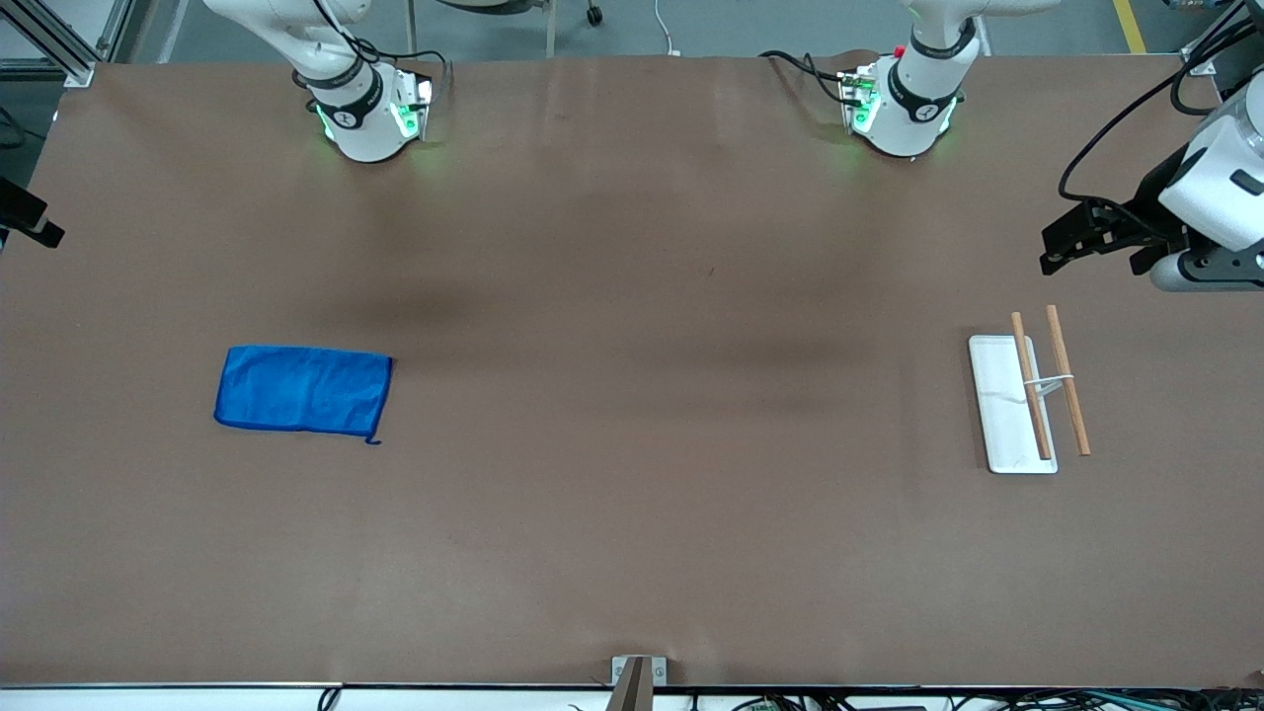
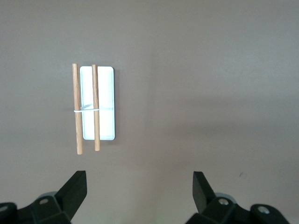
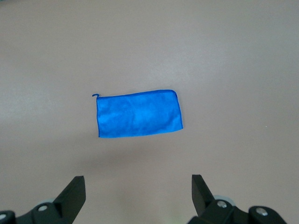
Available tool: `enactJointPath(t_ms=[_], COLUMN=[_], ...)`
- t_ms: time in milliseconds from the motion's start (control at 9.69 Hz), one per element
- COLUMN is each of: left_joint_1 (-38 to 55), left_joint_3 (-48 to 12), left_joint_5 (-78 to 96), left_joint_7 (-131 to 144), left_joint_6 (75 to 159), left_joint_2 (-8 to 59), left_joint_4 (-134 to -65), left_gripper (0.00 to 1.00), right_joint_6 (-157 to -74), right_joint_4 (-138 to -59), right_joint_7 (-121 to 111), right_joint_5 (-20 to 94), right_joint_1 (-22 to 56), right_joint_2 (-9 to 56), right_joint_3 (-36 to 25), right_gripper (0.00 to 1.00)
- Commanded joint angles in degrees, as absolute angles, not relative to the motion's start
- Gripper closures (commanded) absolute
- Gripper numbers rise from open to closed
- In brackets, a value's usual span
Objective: Right arm passes towel to left arm to hang
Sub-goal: 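Move the right gripper down toward the blue towel's edge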
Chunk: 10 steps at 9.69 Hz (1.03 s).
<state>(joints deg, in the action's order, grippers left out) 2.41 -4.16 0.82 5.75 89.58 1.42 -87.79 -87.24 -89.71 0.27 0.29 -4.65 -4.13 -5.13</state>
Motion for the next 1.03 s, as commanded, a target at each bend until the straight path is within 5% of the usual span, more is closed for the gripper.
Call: enactJointPath(t_ms=[0, 516, 929], left_joint_1=[2.20, 2.29, 2.64], left_joint_3=[-4.48, -4.57, -4.66], left_joint_5=[-0.18, 1.05, 0.97], left_joint_7=[5.89, 12.38, 10.46], left_joint_6=[90.35, 90.26, 90.26], left_joint_2=[2.11, 4.47, 4.48], left_joint_4=[-88.24, -84.49, -84.90], left_gripper=[0.00, 0.00, 0.00], right_joint_6=[-86.57, -84.82, -111.00], right_joint_4=[-89.12, -91.65, -113.22], right_joint_7=[-0.53, -1.41, -1.93], right_joint_5=[0.44, -2.09, -2.90], right_joint_1=[-5.36, -4.93, -3.70], right_joint_2=[-4.04, -0.89, 0.96], right_joint_3=[-4.66, -4.48, -4.22], right_gripper=[0.00, 0.00, 0.00])
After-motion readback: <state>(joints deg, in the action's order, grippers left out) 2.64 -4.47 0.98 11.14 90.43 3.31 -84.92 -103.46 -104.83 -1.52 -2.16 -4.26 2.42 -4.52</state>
